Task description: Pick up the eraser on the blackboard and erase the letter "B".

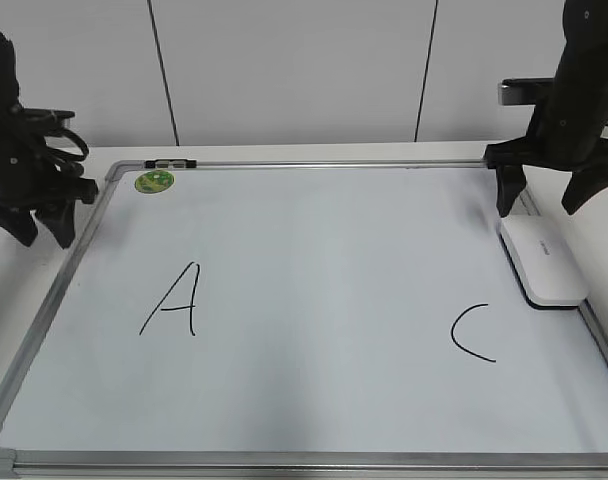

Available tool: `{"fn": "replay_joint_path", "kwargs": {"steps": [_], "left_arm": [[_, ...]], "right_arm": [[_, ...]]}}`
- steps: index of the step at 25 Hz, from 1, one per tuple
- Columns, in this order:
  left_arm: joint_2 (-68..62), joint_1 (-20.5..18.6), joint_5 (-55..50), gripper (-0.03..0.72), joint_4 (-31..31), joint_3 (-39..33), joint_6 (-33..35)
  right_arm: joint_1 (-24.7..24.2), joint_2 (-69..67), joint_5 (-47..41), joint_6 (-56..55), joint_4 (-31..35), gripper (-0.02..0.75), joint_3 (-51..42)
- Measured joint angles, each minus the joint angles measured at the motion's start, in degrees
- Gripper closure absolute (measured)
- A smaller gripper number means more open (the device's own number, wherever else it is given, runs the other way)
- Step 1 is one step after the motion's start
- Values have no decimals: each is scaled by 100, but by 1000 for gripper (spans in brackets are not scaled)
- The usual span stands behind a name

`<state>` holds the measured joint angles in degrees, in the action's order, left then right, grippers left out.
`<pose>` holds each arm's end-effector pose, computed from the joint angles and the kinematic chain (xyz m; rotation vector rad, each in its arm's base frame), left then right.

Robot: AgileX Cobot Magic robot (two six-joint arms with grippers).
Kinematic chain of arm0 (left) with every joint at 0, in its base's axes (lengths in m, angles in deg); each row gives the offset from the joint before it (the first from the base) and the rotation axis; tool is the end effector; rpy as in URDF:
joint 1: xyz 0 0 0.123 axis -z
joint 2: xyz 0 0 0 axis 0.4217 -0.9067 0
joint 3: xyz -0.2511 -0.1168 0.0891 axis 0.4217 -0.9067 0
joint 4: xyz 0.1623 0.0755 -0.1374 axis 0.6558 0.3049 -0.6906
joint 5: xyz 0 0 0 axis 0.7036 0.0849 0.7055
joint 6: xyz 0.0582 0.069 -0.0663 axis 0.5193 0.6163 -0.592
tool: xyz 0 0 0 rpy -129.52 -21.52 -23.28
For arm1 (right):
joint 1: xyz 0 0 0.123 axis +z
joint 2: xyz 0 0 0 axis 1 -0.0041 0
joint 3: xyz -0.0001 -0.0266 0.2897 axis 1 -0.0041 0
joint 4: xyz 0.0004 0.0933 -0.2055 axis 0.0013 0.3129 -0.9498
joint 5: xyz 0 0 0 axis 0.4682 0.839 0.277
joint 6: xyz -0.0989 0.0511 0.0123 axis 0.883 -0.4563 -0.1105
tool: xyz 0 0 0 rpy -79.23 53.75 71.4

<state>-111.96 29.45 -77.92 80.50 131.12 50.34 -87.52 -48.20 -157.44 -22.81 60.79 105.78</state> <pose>0.4150 -0.0275 0.1647 0.0103 2.9985 0.0548 0.4337 0.0142 0.1932 0.0141 3.0308 -0.0302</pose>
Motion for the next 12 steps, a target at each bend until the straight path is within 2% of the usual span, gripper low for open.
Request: {"fn": "replay_joint_path", "kwargs": {"steps": [4, 12], "left_arm": [[269, 0, -215, 249, 106, 0, 0], [676, 0, -684, 244, 135, 50, -61]], "right_arm": [[0, 11, -12, -49, -90, 101, 13], [0, 308, -34, -73, -44, 193, 26]]}}
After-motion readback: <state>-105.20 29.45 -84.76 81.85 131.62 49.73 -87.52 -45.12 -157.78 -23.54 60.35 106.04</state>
